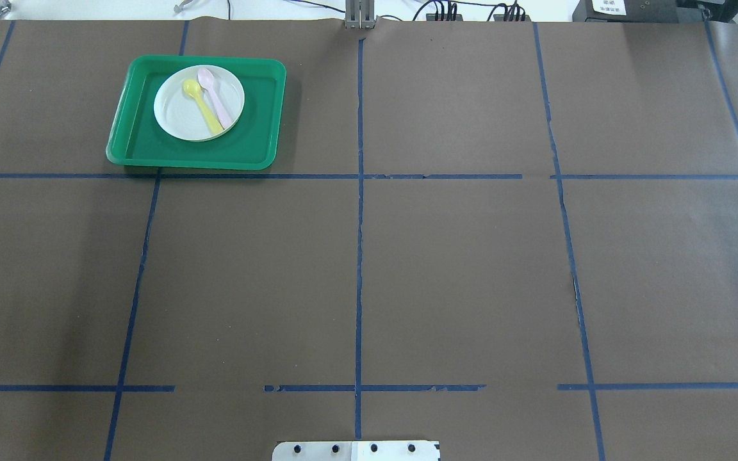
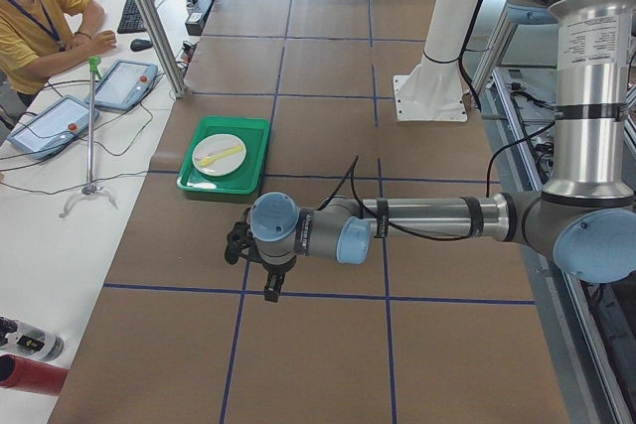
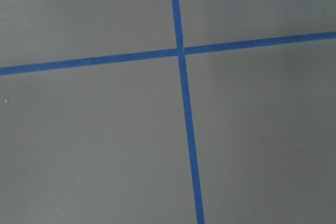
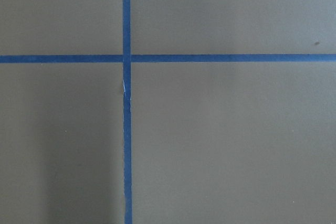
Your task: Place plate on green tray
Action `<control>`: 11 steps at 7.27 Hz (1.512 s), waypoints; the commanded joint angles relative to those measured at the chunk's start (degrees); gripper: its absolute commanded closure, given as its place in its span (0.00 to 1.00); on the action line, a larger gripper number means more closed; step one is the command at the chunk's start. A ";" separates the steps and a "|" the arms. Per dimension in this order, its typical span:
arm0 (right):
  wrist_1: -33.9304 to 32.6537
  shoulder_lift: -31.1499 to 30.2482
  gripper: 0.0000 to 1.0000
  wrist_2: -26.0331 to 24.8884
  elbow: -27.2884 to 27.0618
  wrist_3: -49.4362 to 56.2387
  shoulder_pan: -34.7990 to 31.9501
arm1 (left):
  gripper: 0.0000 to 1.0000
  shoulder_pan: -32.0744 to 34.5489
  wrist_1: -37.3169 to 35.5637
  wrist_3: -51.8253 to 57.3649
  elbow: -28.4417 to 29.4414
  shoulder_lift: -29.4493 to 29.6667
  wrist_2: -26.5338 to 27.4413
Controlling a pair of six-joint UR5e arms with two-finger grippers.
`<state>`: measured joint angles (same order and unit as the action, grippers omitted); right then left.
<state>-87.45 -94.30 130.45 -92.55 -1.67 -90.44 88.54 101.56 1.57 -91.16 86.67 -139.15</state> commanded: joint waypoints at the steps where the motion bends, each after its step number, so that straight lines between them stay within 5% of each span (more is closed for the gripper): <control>1: 0.00 0.00 0.00 0.06 0.00 0.00 0.00 | 0.00 -0.04 0.13 -0.07 0.73 1.22 0.02; 4: 0.00 0.00 0.00 -0.02 0.00 0.00 0.00 | 0.00 2.06 -0.74 0.36 -1.03 -0.70 0.37; 7: 0.00 0.08 0.00 -0.02 -0.09 0.00 0.00 | 0.00 8.30 -7.85 0.54 -10.25 -3.09 0.72; 11: 0.00 0.00 0.00 -0.02 0.00 0.00 0.00 | 0.00 9.45 -8.13 0.54 -10.88 -3.52 0.90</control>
<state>-87.45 -94.30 130.43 -92.55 -1.67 -90.44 97.77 93.61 2.11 -101.58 83.45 -138.27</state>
